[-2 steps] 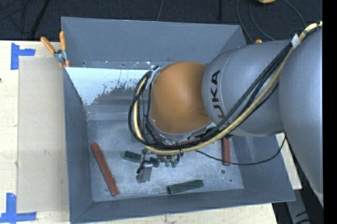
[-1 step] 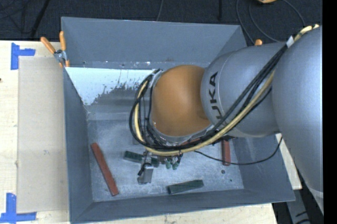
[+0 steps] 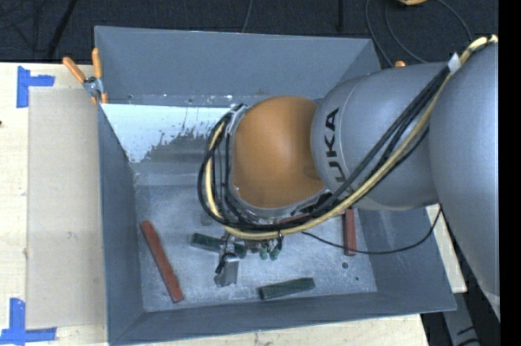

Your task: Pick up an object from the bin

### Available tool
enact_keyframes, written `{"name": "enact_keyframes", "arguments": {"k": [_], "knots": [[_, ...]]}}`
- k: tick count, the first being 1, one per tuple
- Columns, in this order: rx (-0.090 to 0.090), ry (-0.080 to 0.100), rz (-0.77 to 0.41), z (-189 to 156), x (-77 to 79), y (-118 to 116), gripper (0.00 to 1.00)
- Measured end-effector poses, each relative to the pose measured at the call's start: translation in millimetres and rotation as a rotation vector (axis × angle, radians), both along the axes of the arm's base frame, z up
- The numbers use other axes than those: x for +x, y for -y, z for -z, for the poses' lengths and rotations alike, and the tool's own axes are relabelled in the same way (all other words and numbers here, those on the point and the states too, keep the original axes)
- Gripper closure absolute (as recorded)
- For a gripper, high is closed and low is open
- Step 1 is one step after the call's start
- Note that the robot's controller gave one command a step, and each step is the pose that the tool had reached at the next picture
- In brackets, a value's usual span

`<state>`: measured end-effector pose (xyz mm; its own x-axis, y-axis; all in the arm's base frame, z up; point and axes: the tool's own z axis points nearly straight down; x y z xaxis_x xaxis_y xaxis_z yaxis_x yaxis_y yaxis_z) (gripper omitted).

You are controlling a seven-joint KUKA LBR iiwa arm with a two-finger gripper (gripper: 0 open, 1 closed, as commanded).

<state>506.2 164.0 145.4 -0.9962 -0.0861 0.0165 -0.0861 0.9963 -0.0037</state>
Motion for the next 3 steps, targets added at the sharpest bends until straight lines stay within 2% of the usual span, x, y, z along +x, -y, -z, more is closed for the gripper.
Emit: {"name": "enact_keyframes", "arguments": {"k": [1,2,3], "knots": [[0.010,0.031,-0.052,-23,12.3,8,0.00],[0.005,0.017,0.116,70,-11.1,27,1.00],[0.005,0.017,0.117,70,-11.1,27,1.00]]}}
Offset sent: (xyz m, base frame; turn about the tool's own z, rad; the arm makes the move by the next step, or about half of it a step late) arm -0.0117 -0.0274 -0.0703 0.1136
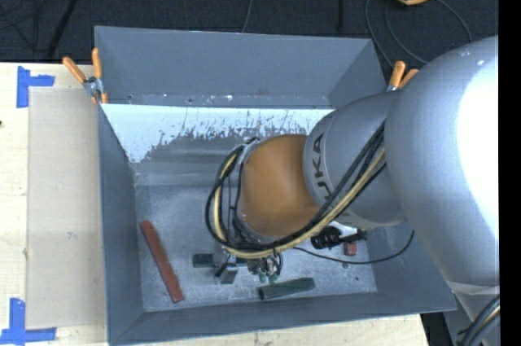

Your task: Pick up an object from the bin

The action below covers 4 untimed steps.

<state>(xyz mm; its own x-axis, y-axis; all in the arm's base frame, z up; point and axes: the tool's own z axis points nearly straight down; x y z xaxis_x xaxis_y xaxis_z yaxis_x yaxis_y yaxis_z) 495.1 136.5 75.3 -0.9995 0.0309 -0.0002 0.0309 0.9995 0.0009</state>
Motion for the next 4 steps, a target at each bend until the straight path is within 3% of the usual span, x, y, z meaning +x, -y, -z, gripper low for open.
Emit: {"name": "enact_keyframes", "arguments": {"k": [1,2,3,4], "knots": [[0.003,0.004,0.006,2,-0.3,2,1.00],[-0.002,-0.008,0.000,-47,-1.5,-2,1.00],[0.000,0.001,0.005,-91,0.7,-4,1.00],[-0.002,-0.005,0.041,-147,18.0,4,1.00]]}}
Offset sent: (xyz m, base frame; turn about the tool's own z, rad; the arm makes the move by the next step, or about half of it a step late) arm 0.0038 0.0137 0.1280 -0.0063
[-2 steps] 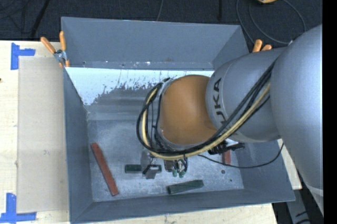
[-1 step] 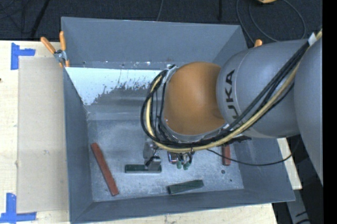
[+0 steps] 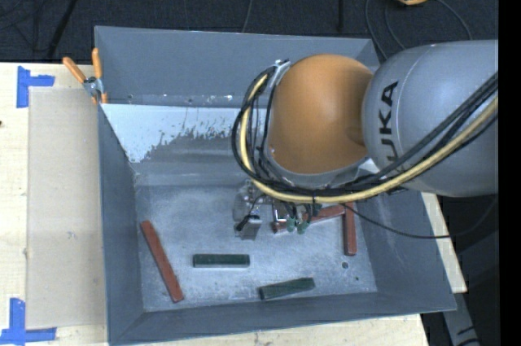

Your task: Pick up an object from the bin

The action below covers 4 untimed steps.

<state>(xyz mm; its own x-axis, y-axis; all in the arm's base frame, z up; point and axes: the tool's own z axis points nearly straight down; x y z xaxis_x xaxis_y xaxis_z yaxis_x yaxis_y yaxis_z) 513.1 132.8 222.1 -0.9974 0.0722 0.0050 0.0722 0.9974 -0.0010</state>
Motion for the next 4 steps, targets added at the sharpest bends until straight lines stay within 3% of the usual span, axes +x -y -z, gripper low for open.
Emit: {"name": "enact_keyframes", "arguments": {"k": [1,2,3,4], "knots": [[-0.001,-0.004,0.034,96,-23.2,-6,0.00],[0.001,0.002,0.036,93,-21.1,-6,0.00],[0.000,0.001,0.020,153,-24.8,-2,1.00],[0.000,0.002,0.022,153,-24.4,-2,0.00]]}}
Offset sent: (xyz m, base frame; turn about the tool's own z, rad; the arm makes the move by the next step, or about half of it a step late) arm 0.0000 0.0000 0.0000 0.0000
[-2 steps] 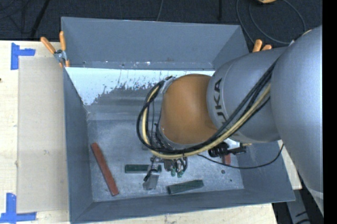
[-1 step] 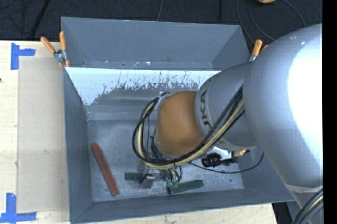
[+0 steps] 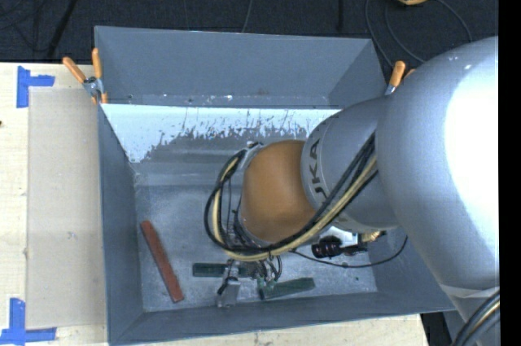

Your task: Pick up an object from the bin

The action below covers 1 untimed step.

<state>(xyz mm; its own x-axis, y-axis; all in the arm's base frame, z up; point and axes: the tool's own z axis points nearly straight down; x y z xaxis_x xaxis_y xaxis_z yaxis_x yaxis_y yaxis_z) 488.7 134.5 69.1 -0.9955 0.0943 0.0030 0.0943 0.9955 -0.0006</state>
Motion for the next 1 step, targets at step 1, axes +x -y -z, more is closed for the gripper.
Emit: {"name": "enact_keyframes", "arguments": {"k": [1], "knots": [[0.000,0.000,0.002,0.0,0.0,-0.1,1.00]]}}
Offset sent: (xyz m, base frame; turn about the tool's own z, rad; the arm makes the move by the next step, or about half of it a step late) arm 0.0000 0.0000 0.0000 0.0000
